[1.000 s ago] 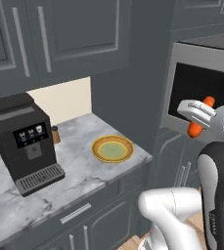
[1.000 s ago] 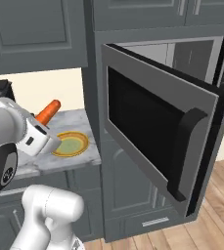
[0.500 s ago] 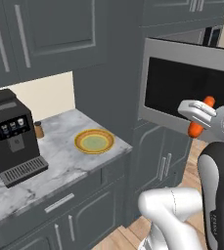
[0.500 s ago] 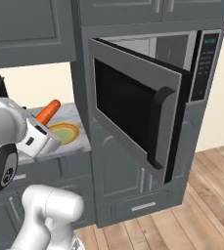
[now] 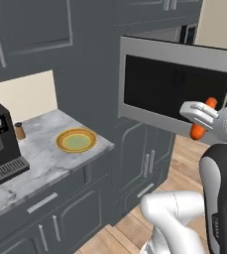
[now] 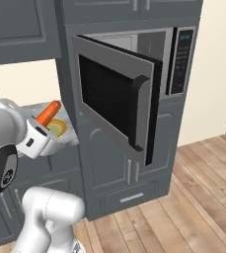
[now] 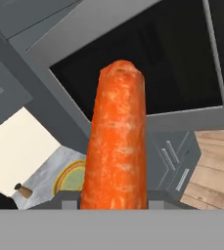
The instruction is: Pick the carrot from the counter and place it in the microwave. Then turn on the microwave.
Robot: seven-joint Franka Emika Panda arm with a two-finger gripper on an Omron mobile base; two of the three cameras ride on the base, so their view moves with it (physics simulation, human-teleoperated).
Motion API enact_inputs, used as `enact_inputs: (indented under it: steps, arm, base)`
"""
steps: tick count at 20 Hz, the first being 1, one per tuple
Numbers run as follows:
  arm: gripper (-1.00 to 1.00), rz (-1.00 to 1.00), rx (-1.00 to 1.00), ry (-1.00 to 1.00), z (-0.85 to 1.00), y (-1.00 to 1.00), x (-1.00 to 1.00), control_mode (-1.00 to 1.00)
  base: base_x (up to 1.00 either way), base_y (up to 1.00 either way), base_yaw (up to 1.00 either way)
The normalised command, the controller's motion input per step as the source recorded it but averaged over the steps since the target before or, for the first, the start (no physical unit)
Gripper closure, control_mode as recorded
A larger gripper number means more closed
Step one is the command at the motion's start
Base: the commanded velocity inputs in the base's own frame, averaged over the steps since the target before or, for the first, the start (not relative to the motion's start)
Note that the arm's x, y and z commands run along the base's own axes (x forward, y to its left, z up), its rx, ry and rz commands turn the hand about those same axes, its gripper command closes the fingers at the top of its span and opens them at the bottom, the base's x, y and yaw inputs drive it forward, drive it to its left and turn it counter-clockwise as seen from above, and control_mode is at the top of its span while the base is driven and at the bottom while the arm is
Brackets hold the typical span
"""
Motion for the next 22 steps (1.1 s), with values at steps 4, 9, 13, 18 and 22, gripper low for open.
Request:
enact_inputs:
  steps: [4,9,13,18,22]
  arm:
    - [1.00,0.00,0.00,0.00,0.00,0.00,0.00,1.00]
    - [1.00,0.00,0.00,0.00,0.00,0.00,0.00,1.00]
    - [1.00,0.00,0.00,0.00,0.00,0.00,0.00,1.00]
    - [1.00,0.00,0.00,0.00,0.00,0.00,0.00,1.00]
    - [1.00,0.00,0.00,0.00,0.00,0.00,0.00,1.00]
  base:
    - [-0.29,-0.54,-0.19]
    - [-0.17,-0.59,-0.21]
    - [-0.06,-0.62,-0.23]
    - [-0.03,-0.56,-0.26]
    - [-0.33,-0.41,-0.21]
